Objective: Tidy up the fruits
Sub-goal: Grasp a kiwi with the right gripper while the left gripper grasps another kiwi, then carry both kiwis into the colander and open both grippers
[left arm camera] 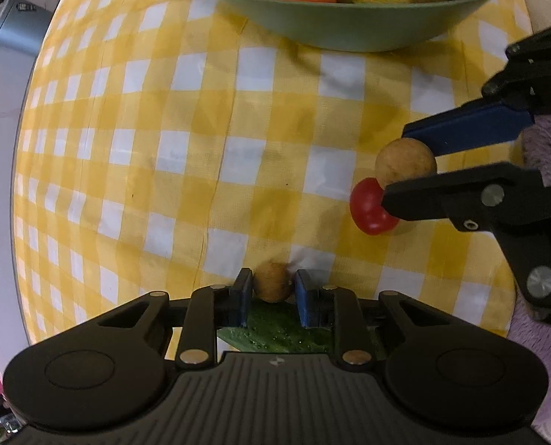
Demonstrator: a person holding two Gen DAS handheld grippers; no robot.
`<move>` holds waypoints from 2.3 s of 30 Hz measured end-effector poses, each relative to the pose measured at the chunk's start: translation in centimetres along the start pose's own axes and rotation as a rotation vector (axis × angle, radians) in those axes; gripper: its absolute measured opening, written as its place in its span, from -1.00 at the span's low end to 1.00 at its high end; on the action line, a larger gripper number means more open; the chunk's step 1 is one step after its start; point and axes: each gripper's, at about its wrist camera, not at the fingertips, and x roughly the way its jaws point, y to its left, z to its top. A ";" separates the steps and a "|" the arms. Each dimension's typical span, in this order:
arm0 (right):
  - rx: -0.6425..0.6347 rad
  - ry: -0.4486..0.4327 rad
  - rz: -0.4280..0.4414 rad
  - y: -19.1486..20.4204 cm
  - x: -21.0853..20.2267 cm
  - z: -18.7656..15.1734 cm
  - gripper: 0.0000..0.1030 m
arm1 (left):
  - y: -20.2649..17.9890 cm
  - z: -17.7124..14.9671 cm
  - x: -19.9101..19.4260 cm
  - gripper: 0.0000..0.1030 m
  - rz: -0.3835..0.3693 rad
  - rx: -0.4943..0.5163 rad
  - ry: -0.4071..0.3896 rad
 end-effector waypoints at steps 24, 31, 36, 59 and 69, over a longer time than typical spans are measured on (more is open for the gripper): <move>0.043 -0.383 0.120 -2.7 -8.4 1.3 -0.58 | -0.6 -6.0 -12.2 -0.48 -0.076 -0.807 -0.888; 0.234 -0.534 0.076 -7.2 -11.1 1.0 -0.58 | -1.5 -6.6 -11.2 -0.48 -0.255 -0.953 -0.997; 0.378 -0.540 0.021 -10.3 -11.2 0.9 -0.58 | -1.6 -5.2 -9.1 -0.48 -0.362 -0.974 -0.982; 0.517 -0.521 -0.007 -15.6 -6.6 4.8 -0.45 | -1.2 -0.5 -6.9 -0.48 -0.419 -0.939 -0.968; 0.527 -0.529 0.035 -16.0 -7.2 4.5 -0.10 | -1.2 -2.7 -6.7 -0.48 -0.423 -1.004 -0.983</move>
